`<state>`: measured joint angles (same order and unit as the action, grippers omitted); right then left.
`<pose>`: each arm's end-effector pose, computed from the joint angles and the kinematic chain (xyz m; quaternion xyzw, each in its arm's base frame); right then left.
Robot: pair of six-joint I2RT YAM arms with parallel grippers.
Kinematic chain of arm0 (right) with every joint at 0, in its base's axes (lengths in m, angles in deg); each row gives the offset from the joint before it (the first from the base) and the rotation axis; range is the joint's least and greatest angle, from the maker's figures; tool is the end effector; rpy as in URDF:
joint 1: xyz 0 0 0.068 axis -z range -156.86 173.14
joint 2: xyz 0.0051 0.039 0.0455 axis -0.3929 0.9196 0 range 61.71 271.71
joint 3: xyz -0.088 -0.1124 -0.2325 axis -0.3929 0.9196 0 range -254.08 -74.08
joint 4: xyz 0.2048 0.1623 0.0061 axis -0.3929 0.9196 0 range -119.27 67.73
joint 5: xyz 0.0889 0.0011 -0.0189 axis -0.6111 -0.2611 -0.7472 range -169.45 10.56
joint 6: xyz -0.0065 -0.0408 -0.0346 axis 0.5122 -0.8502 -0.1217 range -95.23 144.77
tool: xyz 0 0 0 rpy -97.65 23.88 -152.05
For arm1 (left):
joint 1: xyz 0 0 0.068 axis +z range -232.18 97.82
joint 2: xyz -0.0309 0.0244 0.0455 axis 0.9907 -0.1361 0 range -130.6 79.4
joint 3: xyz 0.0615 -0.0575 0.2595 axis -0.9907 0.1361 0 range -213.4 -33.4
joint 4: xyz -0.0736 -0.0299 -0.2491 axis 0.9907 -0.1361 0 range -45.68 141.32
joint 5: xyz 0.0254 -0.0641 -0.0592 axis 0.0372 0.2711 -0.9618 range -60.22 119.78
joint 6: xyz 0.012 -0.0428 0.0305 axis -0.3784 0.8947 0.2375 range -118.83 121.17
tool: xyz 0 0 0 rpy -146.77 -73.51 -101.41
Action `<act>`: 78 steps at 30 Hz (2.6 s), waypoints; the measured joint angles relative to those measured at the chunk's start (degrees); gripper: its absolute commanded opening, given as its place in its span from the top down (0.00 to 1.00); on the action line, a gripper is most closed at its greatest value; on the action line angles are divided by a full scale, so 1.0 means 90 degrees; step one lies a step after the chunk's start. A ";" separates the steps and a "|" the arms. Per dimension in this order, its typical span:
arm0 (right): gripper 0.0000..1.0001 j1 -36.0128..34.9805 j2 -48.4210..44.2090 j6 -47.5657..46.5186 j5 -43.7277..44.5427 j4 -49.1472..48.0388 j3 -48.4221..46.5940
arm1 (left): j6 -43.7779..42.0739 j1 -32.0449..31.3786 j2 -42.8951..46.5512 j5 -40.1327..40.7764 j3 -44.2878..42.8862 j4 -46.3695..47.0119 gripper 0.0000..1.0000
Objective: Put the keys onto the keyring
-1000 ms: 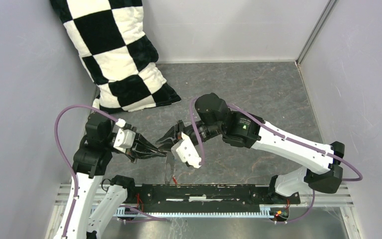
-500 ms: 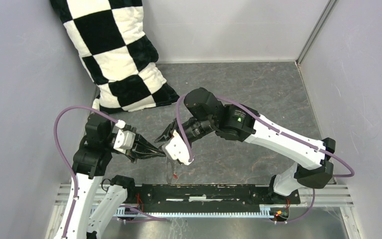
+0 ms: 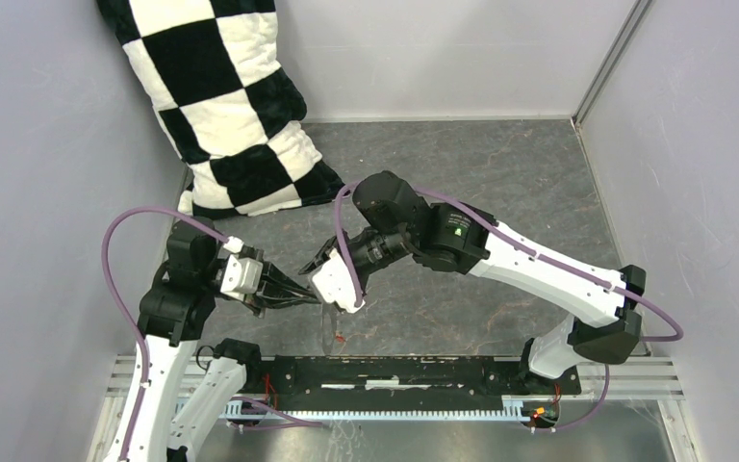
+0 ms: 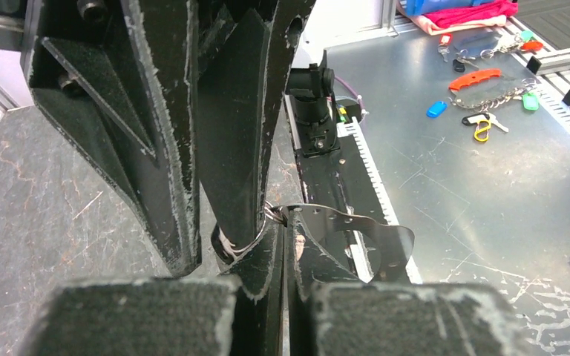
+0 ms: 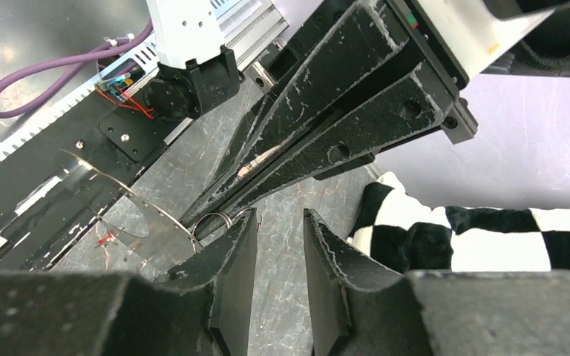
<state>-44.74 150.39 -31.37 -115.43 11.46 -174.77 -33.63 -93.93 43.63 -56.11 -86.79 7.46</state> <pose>0.1054 0.3146 0.4377 -0.7965 0.2451 0.3139 0.4550 0.0806 -0.0529 0.3653 0.5762 0.4288 -0.4896 0.4944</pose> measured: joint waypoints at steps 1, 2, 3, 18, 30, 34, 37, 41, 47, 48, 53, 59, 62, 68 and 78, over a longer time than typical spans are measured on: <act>0.63 0.0007 -0.0017 0.0090 -0.0005 -0.0092 0.0058 | -0.0039 0.0000 0.0000 0.0017 -0.0029 -0.0049 0.98; 0.62 0.0017 -0.0049 0.0194 -0.0007 -0.0204 0.0138 | -0.0066 0.0000 0.0000 0.0029 -0.0041 -0.0075 0.98; 0.60 0.0032 -0.0092 0.0291 -0.0015 -0.0321 0.0221 | -0.0124 0.0000 0.0002 0.0032 -0.0051 -0.0100 0.98; 0.52 0.0410 -0.0544 0.1426 -0.0787 -0.1457 0.0940 | -0.0464 -0.0002 0.0010 0.0092 -0.0372 -0.0177 0.98; 0.49 0.0605 -0.0420 0.1496 -0.0855 -0.0831 0.0532 | -0.0566 -0.0002 0.0024 0.0109 -0.0508 -0.0248 0.98; 0.53 0.0627 -0.0245 0.1608 -0.0857 -0.0799 0.0495 | -0.0617 -0.0002 0.0022 -0.0015 -0.0527 -0.0287 0.98; 0.60 0.0634 -0.0160 0.1715 -0.0865 -0.0806 0.0495 | -0.0731 -0.0002 -0.0017 -0.0032 -0.0537 -0.0389 0.98; 0.68 0.0648 -0.0168 0.1836 -0.0855 -0.0901 0.0500 | -0.0903 -0.0002 -0.0100 -0.0019 -0.0551 -0.0602 0.98; 0.56 0.1122 -0.0712 0.2404 -0.0449 -0.1846 0.1467 | -0.0954 -0.0002 -0.0104 0.0046 -0.0546 -0.0750 0.98; 0.54 0.1292 -0.0901 0.2555 -0.0236 -0.2072 0.1797 | -0.0954 -0.0002 -0.0097 0.0058 -0.0534 -0.0760 0.98; 0.44 0.2178 -0.1773 0.3441 0.1047 -0.3351 0.3526 | -0.0952 -0.0002 -0.0007 0.0219 -0.0498 -0.0770 0.98; 0.40 0.2324 -0.2817 0.4048 0.1919 -0.4267 0.5984 | -0.0797 -0.0002 0.0182 0.0894 -0.0452 -0.0464 0.98; 0.40 0.2215 -0.3305 0.4430 0.1914 -0.4643 0.7201 | -0.0338 -0.0002 0.0299 0.1348 -0.0226 0.0197 0.98; 0.43 0.0398 -0.3075 0.4894 0.2127 -0.5790 0.8325 | 0.0578 -0.0002 0.0279 0.1999 0.0036 0.1241 0.98; 0.50 -0.0945 -0.0729 0.4520 0.1780 -0.7631 0.7839 | 0.0816 -0.0002 0.0231 0.2552 0.0053 0.1396 0.98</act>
<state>-53.24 143.83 9.30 -99.41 -57.21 -104.21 -26.29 -93.95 45.71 -33.14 -86.31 20.03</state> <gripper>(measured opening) 0.523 0.025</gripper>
